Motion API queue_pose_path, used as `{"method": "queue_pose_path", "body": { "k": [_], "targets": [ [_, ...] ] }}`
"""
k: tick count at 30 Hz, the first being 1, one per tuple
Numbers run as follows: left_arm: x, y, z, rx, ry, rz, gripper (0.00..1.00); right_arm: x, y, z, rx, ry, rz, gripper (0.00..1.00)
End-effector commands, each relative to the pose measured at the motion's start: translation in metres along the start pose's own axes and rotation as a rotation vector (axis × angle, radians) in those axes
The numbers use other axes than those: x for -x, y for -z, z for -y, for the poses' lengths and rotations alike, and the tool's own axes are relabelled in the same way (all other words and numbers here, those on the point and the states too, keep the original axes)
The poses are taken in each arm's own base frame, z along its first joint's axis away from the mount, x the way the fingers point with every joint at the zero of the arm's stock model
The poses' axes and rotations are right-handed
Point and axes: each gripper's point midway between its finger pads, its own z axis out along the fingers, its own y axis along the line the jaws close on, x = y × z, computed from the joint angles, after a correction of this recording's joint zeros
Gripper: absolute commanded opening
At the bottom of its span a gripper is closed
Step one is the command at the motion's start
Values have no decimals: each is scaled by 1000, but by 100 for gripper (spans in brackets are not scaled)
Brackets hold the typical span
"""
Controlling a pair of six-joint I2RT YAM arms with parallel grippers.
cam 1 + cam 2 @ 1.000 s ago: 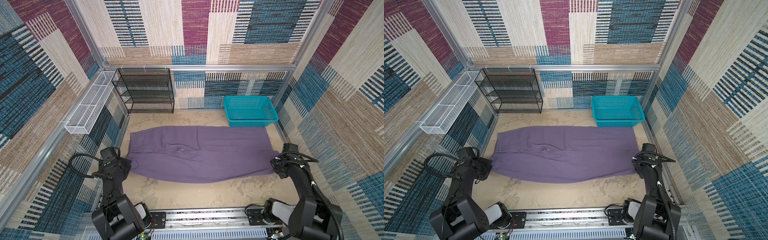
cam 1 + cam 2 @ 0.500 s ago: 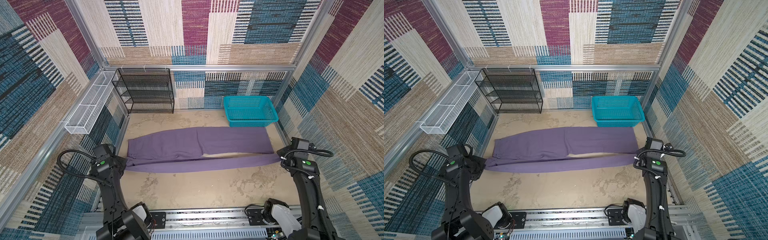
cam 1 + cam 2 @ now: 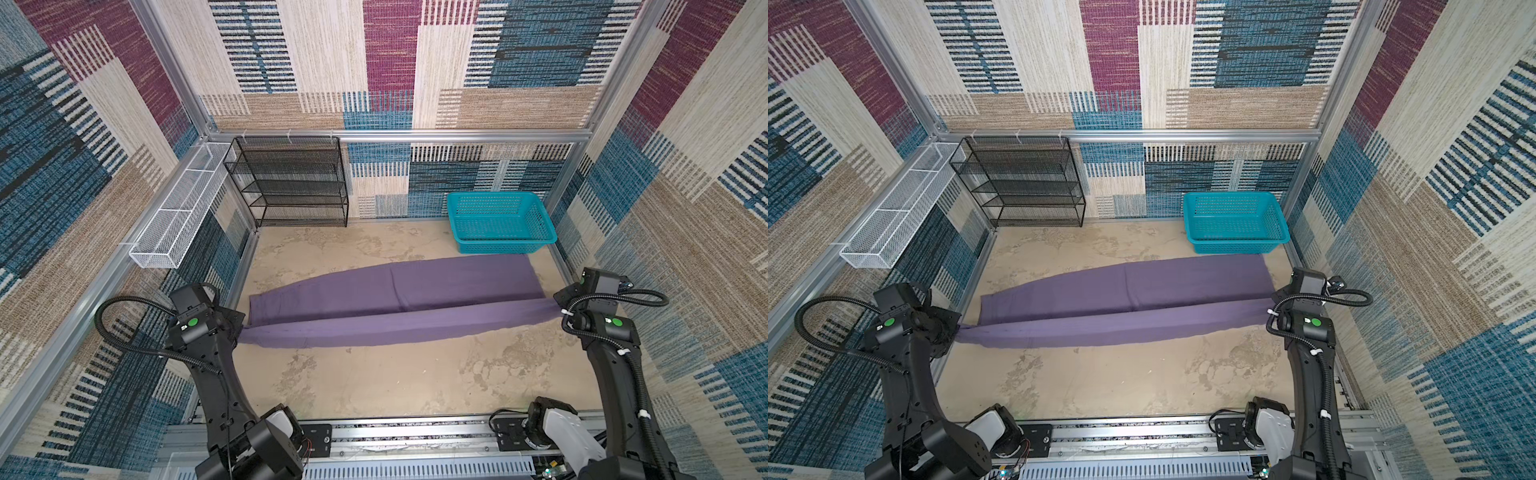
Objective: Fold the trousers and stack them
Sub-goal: 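Carry the near edge over toward the far edge with both grippers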
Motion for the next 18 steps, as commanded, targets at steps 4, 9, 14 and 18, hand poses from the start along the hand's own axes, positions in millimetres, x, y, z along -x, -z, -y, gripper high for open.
{"method": "queue_pose_path", "body": {
  "k": [4,9,14,18],
  "targets": [
    [55,7,25,-22,2,170,0,20,-19,-25,75,-25,72,7],
    [67,1,33,-18,24,177,0,13,-35,-36,117,-35,42,6],
    [77,-7,43,-34,41,174,0,16,-42,-46,130,-18,53,6],
    [82,-13,51,-50,52,159,0,24,-47,-58,143,-3,72,6]
  ]
}}
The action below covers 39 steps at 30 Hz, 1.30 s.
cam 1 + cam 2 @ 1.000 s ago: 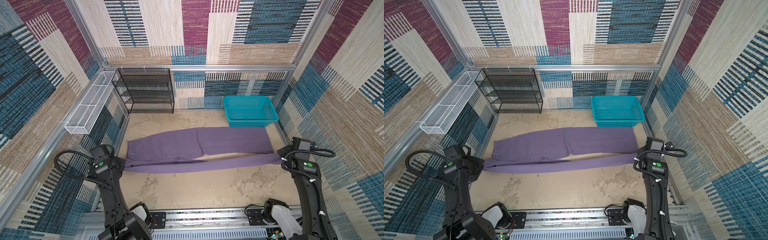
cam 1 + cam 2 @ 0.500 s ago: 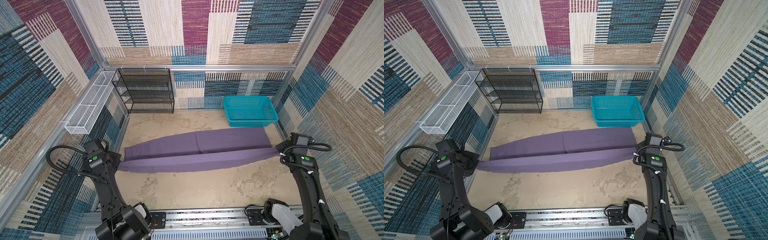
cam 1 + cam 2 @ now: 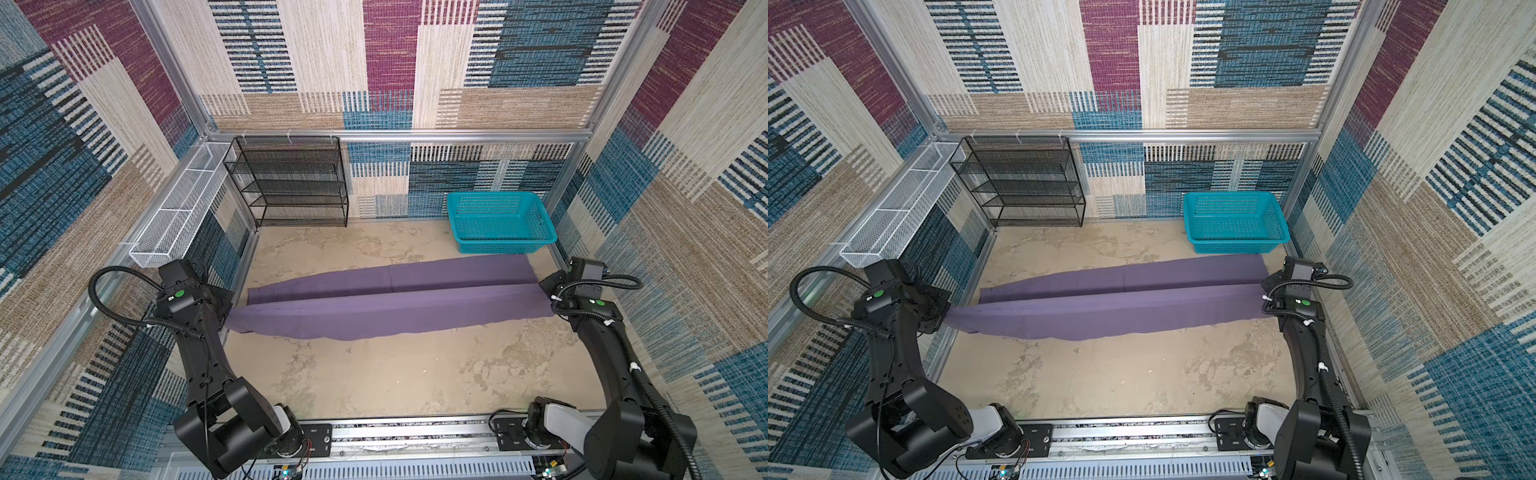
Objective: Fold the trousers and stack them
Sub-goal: 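Carry the near edge over toward the far edge with both grippers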
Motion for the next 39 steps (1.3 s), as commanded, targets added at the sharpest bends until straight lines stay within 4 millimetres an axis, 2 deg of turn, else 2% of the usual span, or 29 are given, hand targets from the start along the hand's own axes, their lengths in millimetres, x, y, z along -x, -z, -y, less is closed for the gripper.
{"method": "queue_pose_path", "body": {
  "k": [1,5,16,19,23,29,36,39],
  "targets": [
    [39,2,14,-32,30,156,0,39,0,-16,16,4,161,6],
    [41,-4,17,-34,38,153,0,44,-8,-28,28,31,173,6],
    [41,-25,32,-27,27,121,0,45,-42,-27,-31,67,164,6],
    [42,-24,34,-29,18,127,0,53,-34,-31,-26,65,192,6],
    [45,-17,34,-29,19,149,0,69,-7,-34,-23,70,258,6],
    [45,-14,37,-43,16,152,0,70,18,-26,-29,57,292,6],
    [48,-10,32,-18,10,168,0,61,19,-10,-79,47,273,7],
    [51,-8,30,-2,12,187,0,58,13,-6,-104,47,261,8]
  ]
}}
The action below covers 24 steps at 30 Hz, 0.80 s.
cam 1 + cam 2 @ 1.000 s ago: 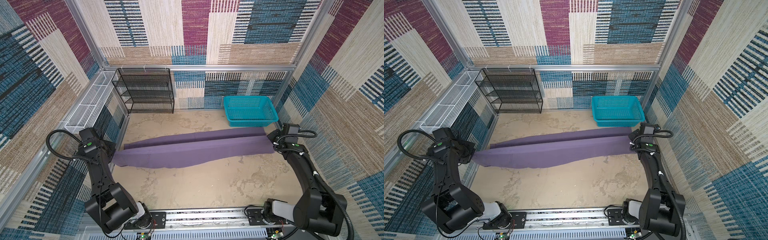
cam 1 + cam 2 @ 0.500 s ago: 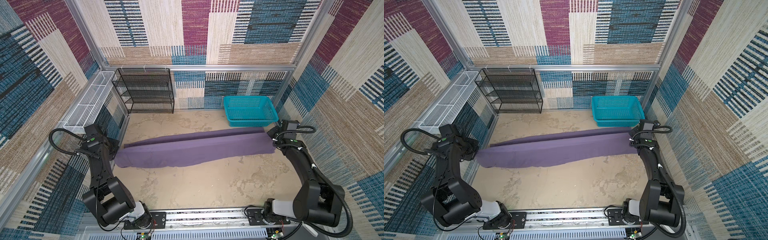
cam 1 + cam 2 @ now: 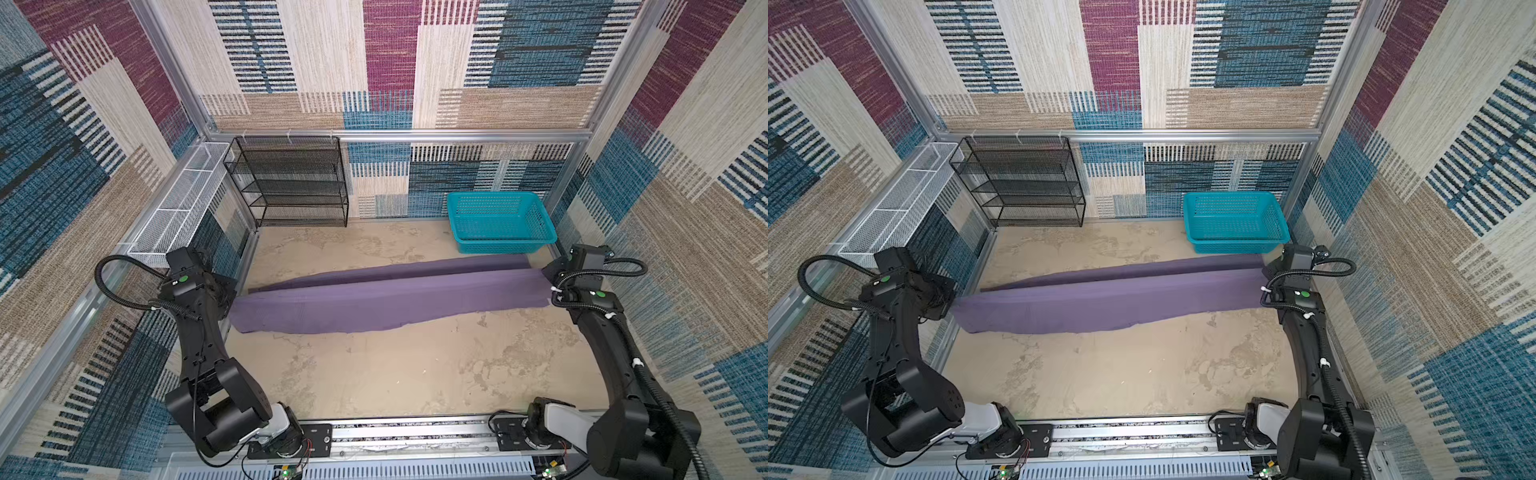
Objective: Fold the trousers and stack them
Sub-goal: 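Carry the near edge over toward the far edge with both grippers, then open both grippers to release the folded edge and raise them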
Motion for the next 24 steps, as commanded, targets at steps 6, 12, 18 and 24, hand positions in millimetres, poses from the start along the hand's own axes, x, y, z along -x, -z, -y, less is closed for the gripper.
{"method": "queue_pose_path", "body": {
  "k": [6,12,18,24],
  "targets": [
    [49,-7,2,45,17,198,0,1,-44,22,-134,-30,57,8],
    [50,-26,3,75,13,192,0,-21,-93,19,-133,-35,-17,8],
    [48,-41,17,84,-32,195,0,-31,-120,14,-143,-26,-56,9],
    [34,-66,36,97,-94,180,0,-43,-140,10,-148,-20,-85,11]
  ]
}}
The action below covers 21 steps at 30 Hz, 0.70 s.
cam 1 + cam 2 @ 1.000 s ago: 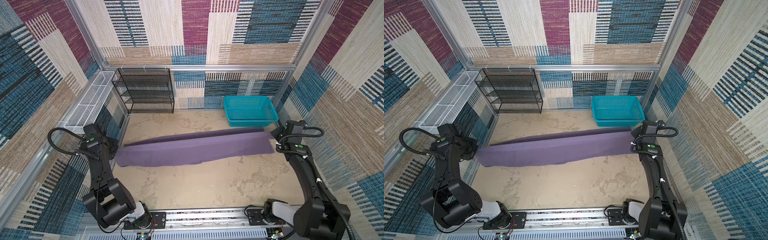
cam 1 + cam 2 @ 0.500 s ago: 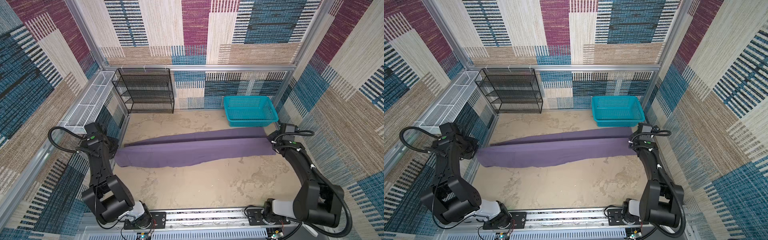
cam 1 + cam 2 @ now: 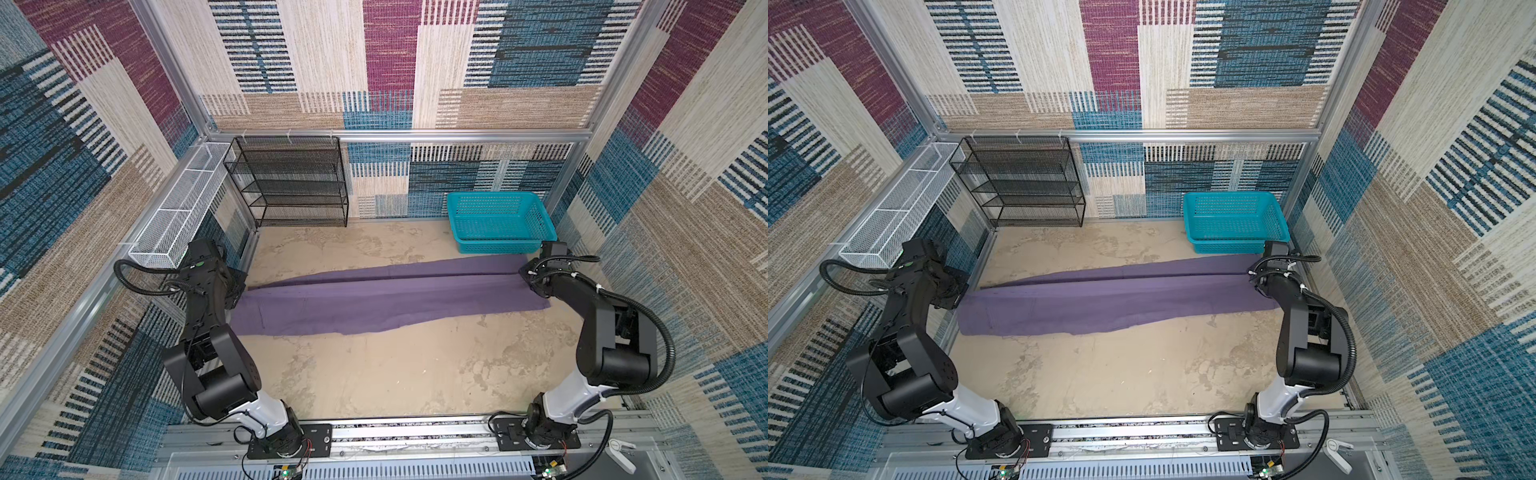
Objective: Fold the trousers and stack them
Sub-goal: 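Open both grippers to release the folded edge and raise them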
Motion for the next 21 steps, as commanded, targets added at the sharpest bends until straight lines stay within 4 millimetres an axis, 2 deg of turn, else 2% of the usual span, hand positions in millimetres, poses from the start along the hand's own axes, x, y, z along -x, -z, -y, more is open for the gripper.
{"method": "queue_pose_path", "body": {
  "k": [1,6,10,11,13,16,21],
  "targets": [
    [38,-6,12,25,-17,180,0,34,-5,2,-48,-31,156,12],
    [39,-18,27,37,-39,181,0,35,-16,-3,-40,-38,148,16],
    [42,-25,39,37,-54,178,3,33,-24,-8,-23,-39,135,28],
    [42,-26,41,38,-55,177,7,33,-25,-9,-20,-40,131,31],
    [40,-28,47,33,-64,173,25,31,-28,-10,-15,-40,125,37],
    [37,-30,53,34,-79,166,34,31,-30,-10,-14,-38,124,37],
    [29,-30,66,22,-112,155,63,30,-27,-14,4,-14,116,36]
  ]
}}
